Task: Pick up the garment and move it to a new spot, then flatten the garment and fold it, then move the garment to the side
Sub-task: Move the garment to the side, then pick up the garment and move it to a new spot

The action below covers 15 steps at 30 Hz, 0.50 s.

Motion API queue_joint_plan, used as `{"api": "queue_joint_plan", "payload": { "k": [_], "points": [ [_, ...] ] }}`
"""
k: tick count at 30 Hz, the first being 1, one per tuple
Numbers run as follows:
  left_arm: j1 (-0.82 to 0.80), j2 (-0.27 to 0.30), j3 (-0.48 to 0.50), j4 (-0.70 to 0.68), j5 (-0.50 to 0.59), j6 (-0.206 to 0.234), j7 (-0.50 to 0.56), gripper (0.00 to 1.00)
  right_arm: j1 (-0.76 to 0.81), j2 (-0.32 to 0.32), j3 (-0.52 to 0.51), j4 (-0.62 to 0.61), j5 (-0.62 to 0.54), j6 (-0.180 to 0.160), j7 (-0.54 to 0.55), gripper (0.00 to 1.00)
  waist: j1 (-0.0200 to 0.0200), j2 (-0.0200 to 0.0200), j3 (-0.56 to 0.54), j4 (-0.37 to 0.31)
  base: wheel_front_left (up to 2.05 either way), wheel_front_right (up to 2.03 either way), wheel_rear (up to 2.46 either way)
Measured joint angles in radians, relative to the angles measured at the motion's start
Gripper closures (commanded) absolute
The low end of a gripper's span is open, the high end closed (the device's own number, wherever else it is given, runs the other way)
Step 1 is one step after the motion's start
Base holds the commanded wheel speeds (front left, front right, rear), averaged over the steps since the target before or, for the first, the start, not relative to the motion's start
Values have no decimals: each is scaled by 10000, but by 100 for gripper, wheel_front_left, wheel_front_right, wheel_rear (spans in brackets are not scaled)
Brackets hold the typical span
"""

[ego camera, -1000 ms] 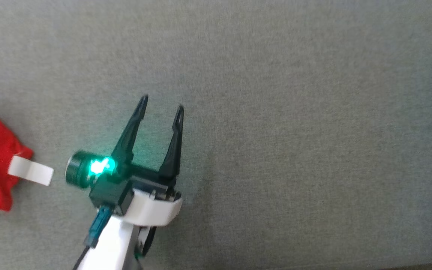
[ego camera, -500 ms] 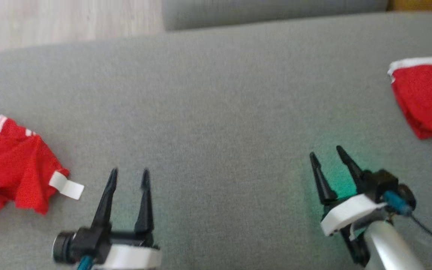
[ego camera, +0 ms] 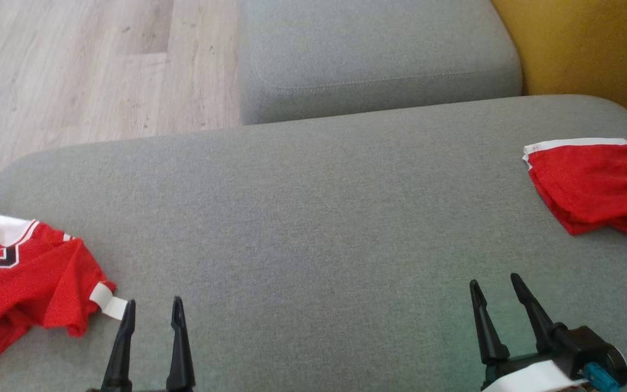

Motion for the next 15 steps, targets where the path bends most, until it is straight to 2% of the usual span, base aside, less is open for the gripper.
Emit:
{"api": "queue_joint_plan", "payload": {
  "k": [15],
  "points": [
    [225, 2, 88, 719, 75, 134, 0, 0, 40, 67, -207, -69, 52, 0, 0, 0, 3, 0, -287, -195, 0, 0, 0]
  ]
}}
